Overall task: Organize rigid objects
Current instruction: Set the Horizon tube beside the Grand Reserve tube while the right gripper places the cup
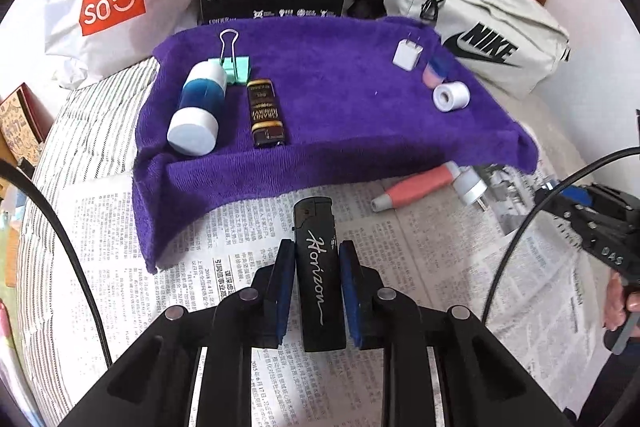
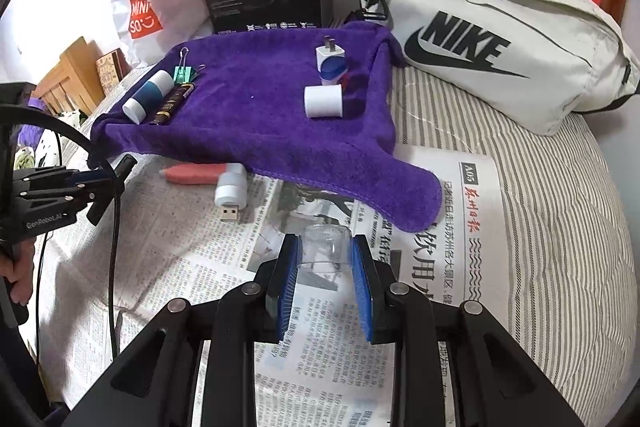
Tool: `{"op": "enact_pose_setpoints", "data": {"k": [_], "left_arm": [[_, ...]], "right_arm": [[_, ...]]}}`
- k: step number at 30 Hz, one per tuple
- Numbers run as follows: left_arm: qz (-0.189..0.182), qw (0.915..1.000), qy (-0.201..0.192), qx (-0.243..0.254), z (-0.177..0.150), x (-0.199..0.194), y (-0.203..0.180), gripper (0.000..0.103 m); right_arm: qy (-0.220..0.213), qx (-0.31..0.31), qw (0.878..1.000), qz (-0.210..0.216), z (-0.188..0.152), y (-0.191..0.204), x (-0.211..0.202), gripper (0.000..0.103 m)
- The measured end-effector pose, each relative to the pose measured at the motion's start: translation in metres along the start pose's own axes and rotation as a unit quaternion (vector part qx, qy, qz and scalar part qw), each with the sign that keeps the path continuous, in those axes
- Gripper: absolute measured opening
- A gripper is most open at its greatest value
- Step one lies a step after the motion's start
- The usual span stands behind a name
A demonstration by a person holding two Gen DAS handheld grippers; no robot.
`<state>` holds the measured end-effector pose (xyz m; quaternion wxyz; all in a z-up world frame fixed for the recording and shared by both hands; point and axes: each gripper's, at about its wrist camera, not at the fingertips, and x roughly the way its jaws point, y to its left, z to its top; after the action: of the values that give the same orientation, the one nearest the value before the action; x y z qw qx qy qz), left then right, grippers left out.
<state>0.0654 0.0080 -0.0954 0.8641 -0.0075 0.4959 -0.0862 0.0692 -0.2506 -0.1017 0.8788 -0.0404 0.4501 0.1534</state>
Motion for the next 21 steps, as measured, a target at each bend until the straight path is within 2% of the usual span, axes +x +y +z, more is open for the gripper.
{"op": "enact_pose_setpoints", "data": {"k": [21], "left_arm": [[-0.003,0.9997,-0.022,0.008,0.025,-0.010,0.002,0.022]], "right_arm": [[-0.022,-0.019,1.000,0.008,0.031,0.011,0.000,0.027]]}}
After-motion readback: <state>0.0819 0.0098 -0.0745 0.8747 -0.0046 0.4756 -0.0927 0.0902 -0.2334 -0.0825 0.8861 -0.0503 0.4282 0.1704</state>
